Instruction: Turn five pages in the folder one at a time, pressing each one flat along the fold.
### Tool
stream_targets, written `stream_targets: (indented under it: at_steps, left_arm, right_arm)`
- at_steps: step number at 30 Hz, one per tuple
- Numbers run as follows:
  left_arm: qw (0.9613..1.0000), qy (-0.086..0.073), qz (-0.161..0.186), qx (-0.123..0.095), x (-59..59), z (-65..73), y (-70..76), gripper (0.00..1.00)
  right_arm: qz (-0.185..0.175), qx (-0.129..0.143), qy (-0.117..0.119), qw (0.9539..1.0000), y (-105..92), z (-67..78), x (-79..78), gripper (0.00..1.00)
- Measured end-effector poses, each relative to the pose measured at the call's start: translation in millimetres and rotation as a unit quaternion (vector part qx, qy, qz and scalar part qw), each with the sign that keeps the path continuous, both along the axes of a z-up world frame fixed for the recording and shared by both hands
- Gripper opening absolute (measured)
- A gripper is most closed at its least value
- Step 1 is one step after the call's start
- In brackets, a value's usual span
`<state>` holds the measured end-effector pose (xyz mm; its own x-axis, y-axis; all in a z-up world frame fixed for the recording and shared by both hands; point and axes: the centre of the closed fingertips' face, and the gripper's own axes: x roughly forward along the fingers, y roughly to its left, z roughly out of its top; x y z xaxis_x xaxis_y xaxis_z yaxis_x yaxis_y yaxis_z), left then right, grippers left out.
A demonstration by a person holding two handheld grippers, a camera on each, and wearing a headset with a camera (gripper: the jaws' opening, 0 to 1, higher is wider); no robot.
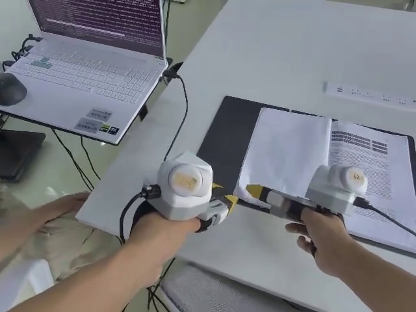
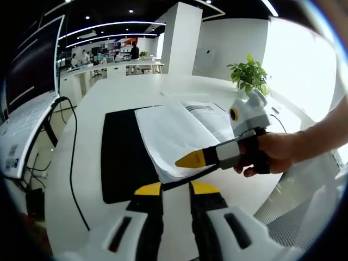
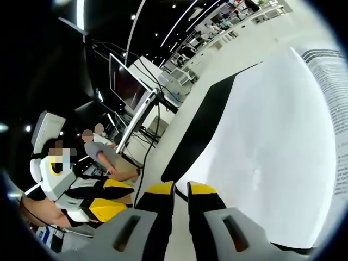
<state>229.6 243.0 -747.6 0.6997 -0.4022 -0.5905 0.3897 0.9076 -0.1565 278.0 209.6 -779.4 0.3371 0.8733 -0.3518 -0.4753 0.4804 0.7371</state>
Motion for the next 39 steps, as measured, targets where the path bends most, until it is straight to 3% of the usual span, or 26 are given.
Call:
stream_targets:
  at_steps: [3, 8, 11, 16, 22, 26, 28, 29, 34, 37, 39]
  left_arm:
    - [1.0, -0.001, -0.007, -0.001, 5.0, -3.6, -7.8, 0.14]
    - [0.9998, -0.003, -0.018, 0.0, 23.1, -19.4, -20.2, 0.14]
    - [0.9998, -0.004, -0.019, -0.004, 37.4, -28.5, -28.1, 0.13]
    - [0.9999, -0.001, -0.015, -0.006, 51.6, -37.0, -38.2, 0.11]
    - [0.9999, 0.013, -0.005, 0.003, 56.5, -54.4, -40.7, 0.05]
    - [0.9994, 0.026, 0.018, 0.011, 54.2, -69.0, -31.8, 0.0]
    - [0.9994, 0.012, 0.031, -0.005, 56.5, -67.1, -31.2, 0.0]
    - [0.999, 0.015, 0.041, -0.012, 55.3, -67.3, -29.8, 0.0]
    - [0.998, 0.006, 0.06, -0.018, 54.9, -66.9, -29.7, 0.0]
    - [0.9977, 0.006, 0.065, -0.017, 55.5, -67.7, -29.8, 0.0]
    - [0.9976, 0.006, 0.068, -0.017, 56.3, -68.2, -29.0, 0.0]
  right_arm:
    - [-0.013, 0.009, -0.01, 0.9998, -12.5, 11.6, 7.1, 0.07]
    - [-0.04, 0.018, -0.018, 0.9989, -41.1, 25.0, 21.4, 0.07]
    - [-0.055, 0.015, -0.018, 0.9982, -61.3, 27.5, 26.5, 0.06]
    - [-0.078, 0.011, -0.008, 0.9969, -83.9, 25.8, 30.0, 0.06]
    - [-0.081, 0.004, 0.01, 0.9967, -99.6, 15.0, 28.5, 0.03]
    - [-0.088, 0.01, 0.022, 0.9958, -104.7, 11.8, 35.6, 0.01]
    - [-0.09, 0.012, 0.024, 0.9956, -106.0, 11.8, 42.3, 0.0]
    - [-0.09, 0.014, 0.027, 0.9954, -105.8, 11.8, 46.9, 0.0]
    - [-0.081, 0.008, 0.047, 0.9956, -102.2, 7.7, 55.6, 0.0]
    - [-0.075, -0.011, 0.056, 0.9956, -103.2, -0.9, 63.5, 0.0]
    - [-0.078, -0.02, 0.065, 0.9947, -108.2, -9.5, 81.7, 0.0]
